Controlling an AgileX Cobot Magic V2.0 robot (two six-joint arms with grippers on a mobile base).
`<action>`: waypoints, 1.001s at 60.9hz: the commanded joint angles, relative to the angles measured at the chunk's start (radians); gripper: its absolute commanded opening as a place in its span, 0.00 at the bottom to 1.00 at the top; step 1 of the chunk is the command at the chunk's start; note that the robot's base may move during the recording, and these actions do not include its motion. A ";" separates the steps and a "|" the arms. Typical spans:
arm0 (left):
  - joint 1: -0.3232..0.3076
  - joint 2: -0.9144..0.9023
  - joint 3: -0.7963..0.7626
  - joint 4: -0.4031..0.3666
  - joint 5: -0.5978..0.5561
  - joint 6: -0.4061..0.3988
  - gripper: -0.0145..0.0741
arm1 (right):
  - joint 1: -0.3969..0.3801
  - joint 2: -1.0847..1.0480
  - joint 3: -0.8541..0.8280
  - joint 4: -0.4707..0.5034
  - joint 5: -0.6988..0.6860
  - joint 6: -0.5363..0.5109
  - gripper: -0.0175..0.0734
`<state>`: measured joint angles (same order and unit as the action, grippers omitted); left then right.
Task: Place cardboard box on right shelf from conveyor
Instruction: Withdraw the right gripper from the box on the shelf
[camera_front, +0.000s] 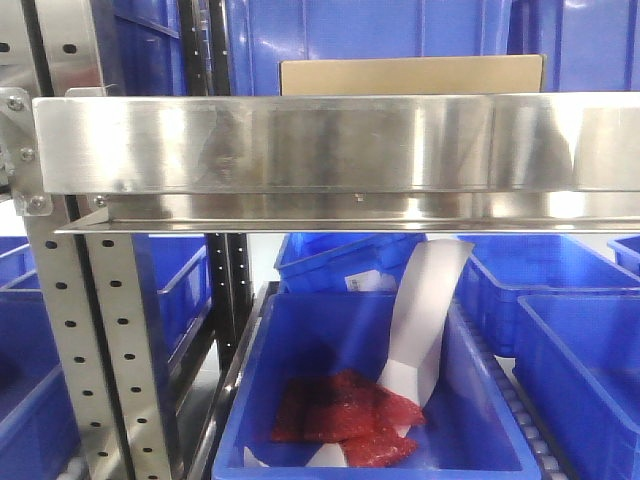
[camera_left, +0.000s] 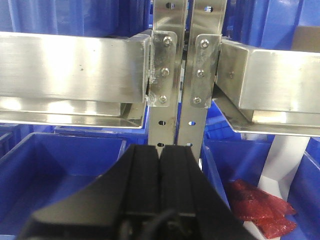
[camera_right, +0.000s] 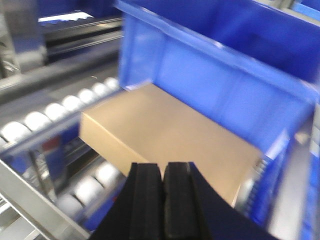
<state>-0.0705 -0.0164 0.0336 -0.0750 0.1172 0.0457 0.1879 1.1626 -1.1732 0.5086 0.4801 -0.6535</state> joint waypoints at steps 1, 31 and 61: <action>-0.001 -0.005 0.006 -0.008 -0.084 0.000 0.03 | -0.029 -0.114 0.083 0.025 -0.168 0.063 0.25; -0.001 -0.005 0.006 -0.008 -0.084 0.000 0.03 | -0.125 -0.663 0.717 -0.406 -0.480 0.693 0.25; -0.001 -0.005 0.006 -0.008 -0.084 0.000 0.03 | -0.125 -1.107 0.993 -0.493 -0.531 0.704 0.25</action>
<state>-0.0705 -0.0164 0.0336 -0.0750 0.1172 0.0457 0.0673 0.0518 -0.1584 0.0282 0.0483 0.0501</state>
